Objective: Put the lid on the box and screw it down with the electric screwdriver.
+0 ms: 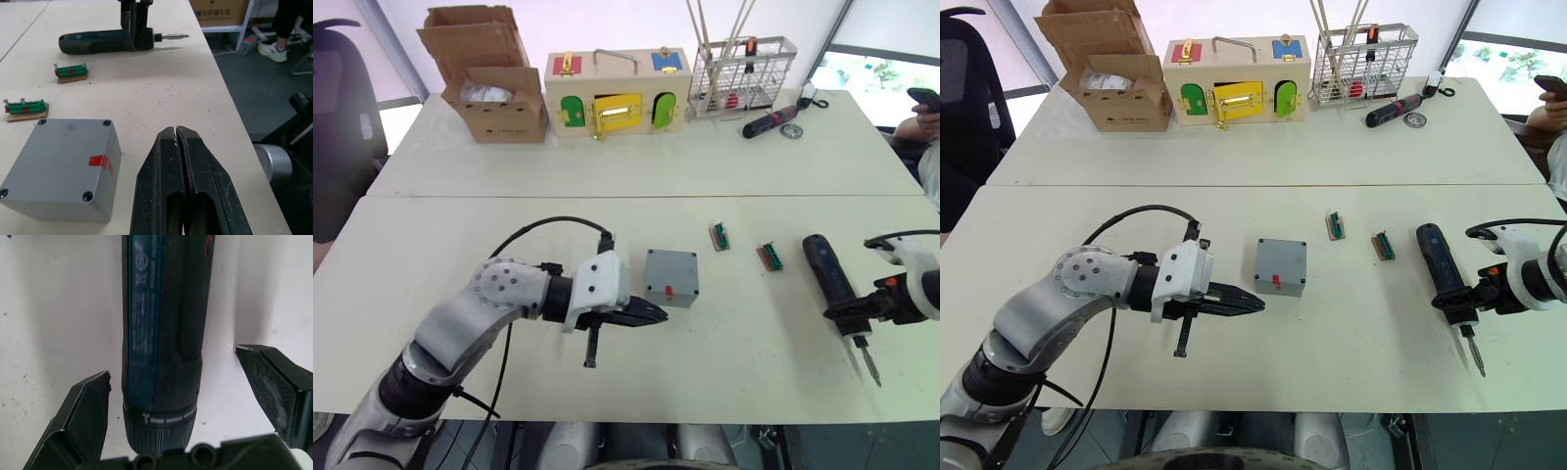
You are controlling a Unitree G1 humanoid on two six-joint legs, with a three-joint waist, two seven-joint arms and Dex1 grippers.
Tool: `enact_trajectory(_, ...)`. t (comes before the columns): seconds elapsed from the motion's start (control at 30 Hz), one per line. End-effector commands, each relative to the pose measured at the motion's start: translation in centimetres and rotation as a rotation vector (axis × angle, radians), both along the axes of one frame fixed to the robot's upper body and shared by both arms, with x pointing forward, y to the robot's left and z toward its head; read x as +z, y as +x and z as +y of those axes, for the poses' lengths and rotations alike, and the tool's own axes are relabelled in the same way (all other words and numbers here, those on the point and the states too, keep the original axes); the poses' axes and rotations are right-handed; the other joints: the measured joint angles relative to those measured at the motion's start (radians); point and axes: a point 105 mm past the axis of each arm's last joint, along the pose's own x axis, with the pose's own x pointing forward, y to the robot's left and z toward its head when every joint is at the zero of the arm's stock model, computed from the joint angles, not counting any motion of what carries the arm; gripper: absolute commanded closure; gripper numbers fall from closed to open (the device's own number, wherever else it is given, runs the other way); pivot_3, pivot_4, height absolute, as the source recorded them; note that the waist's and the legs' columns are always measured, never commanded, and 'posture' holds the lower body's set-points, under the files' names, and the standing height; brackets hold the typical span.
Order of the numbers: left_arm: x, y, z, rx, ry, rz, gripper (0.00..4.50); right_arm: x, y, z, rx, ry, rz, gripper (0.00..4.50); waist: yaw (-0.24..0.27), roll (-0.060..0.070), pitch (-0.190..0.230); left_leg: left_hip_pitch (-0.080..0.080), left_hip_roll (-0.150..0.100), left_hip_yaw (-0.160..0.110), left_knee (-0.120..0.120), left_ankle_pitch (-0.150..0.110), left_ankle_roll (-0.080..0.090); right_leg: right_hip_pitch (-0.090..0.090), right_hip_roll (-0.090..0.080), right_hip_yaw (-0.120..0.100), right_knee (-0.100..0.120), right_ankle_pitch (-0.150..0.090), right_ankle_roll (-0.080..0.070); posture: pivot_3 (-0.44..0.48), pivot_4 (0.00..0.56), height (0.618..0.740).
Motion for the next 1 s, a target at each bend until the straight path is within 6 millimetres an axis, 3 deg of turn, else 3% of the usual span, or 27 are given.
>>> enact_trajectory(0.03,0.6,-0.1,0.3,0.009,-0.009,-0.028,4.5,-0.7,0.5,-0.6,-0.002,-0.064,0.009,0.65,0.0,-0.001,0.0,0.0,0.0,0.0,0.0,0.0,0.0,0.0,0.0,0.0,0.0,0.0,0.0,0.0,0.15,0.74)
enact_trajectory(0.27,0.3,-0.1,0.4,0.028,-0.008,-0.028,4.5,-1.1,0.2,-0.3,0.054,-0.087,0.049,2.5,0.0,-0.003,-0.001,0.001,0.0,0.0,0.001,0.0,0.0,0.001,0.0,0.0,-0.001,0.0,0.0,0.0,0.15,0.74)
enact_trajectory(0.6,0.2,0.6,0.5,0.04,-0.006,-0.037,4.5,-1.8,-0.6,-0.2,0.07,-0.092,0.066,2.52,0.003,-0.003,-0.001,0.001,0.0,-0.001,0.0,0.0,0.0,0.002,0.0,-0.001,-0.001,0.0,0.0,0.0,0.15,0.74)
enact_trajectory(0.7,0.2,1.2,0.8,0.044,0.002,-0.041,4.5,-0.3,0.3,0.0,0.054,-0.039,-0.006,2.52,0.002,-0.003,-0.001,0.001,0.0,-0.001,0.0,0.0,0.0,0.002,0.0,-0.001,-0.001,0.0,0.0,0.0,0.15,0.74)
enact_trajectory(0.77,0.2,1.9,1.4,0.06,0.007,-0.041,4.5,2.5,1.9,0.2,0.014,0.032,-0.125,2.52,0.001,-0.003,-0.001,0.001,0.0,-0.001,0.0,0.0,0.0,0.002,0.0,-0.001,-0.001,0.0,0.0,0.0,0.15,0.74)
enact_trajectory(0.83,0.7,3.3,2.2,0.092,0.003,-0.041,4.5,7.7,4.0,0.6,-0.089,0.186,-0.331,2.52,-0.009,0.003,0.002,0.0,0.0,0.0,0.0,0.0,0.0,0.0,0.0,0.001,0.0,0.0,0.0,0.0,0.15,0.74)
enact_trajectory(0.9,0.9,4.2,2.9,0.11,0.002,-0.042,4.5,11.0,4.8,1.1,-0.136,0.291,-0.442,2.52,-0.014,0.012,0.006,0.0,-0.001,0.004,0.0,0.0,0.0,-0.003,0.001,0.004,0.002,0.0,0.0,0.0,0.15,0.74)
enact_trajectory(1.0,1.7,5.6,3.5,0.12,-0.015,-0.038,4.5,16.7,5.0,2.5,-0.177,0.514,-0.642,2.52,-0.006,0.013,0.005,-0.002,0.0,0.003,-0.004,0.0,-0.001,-0.006,0.002,0.003,0.003,0.0,0.0,0.0,0.15,0.74)
